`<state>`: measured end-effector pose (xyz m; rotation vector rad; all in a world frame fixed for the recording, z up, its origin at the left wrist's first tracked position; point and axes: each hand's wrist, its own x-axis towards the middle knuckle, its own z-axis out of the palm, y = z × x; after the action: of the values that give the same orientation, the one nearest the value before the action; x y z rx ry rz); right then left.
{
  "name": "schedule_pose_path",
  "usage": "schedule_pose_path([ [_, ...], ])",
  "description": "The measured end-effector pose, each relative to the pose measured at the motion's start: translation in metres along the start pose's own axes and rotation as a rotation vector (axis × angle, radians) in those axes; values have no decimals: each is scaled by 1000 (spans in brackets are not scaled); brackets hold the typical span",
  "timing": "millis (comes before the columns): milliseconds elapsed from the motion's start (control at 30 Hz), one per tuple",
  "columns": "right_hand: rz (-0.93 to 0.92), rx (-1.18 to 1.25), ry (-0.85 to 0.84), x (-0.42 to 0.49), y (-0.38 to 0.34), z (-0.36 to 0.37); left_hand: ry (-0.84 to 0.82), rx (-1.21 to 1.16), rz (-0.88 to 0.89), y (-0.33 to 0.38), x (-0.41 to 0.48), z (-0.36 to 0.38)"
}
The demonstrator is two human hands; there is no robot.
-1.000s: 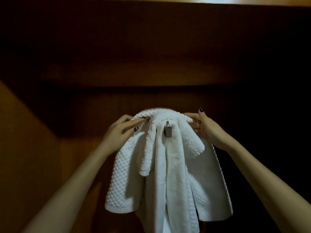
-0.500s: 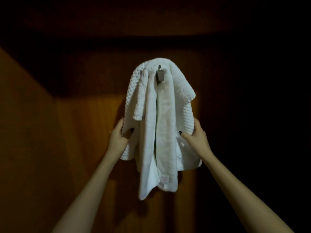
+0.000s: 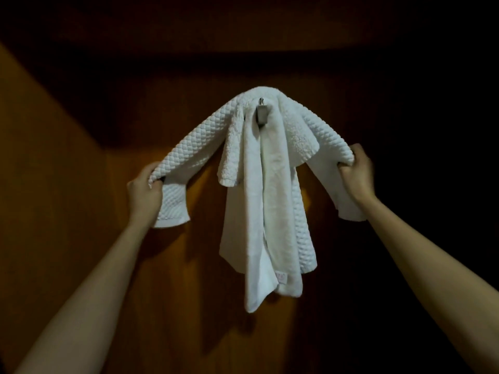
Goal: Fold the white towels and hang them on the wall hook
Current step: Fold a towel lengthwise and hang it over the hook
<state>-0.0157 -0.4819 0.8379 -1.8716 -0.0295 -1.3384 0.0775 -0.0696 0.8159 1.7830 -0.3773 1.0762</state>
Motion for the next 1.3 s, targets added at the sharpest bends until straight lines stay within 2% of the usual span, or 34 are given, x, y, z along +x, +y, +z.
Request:
schedule_pose_path([
  [133, -55, 57, 38, 22, -13, 4, 20, 4, -11, -7, 7, -15],
  [333, -37, 52, -20, -8, 6, 18, -213, -84, -34, -18, -35, 6],
  [533, -15, -78, -112, -58, 22, 39, -236, -190, -4, -2, -88, 50],
  [667, 57, 35, -139, -83, 20, 46, -333, -265, -214, 3, -112, 69],
  [767, 160, 209, -182, -106, 17, 45, -345, -258, -282, 5, -123, 76],
  [900, 229, 402, -287, -131, 12, 44, -512, -484, -344, 18, -133, 79],
  [933, 246, 420, -313, -136, 9, 43, -533, -481, -344, 21, -137, 82],
  [1033, 331, 421, -383, -150, 0, 39, -553, -491, -356, 36, -149, 80],
  [1133, 378, 397, -382, -161, -7, 27, -552, -536, -366, 40, -156, 65],
  [1300, 451, 245, -349, -208, -27, 8, -523, -363, -359, 37, -192, 27],
])
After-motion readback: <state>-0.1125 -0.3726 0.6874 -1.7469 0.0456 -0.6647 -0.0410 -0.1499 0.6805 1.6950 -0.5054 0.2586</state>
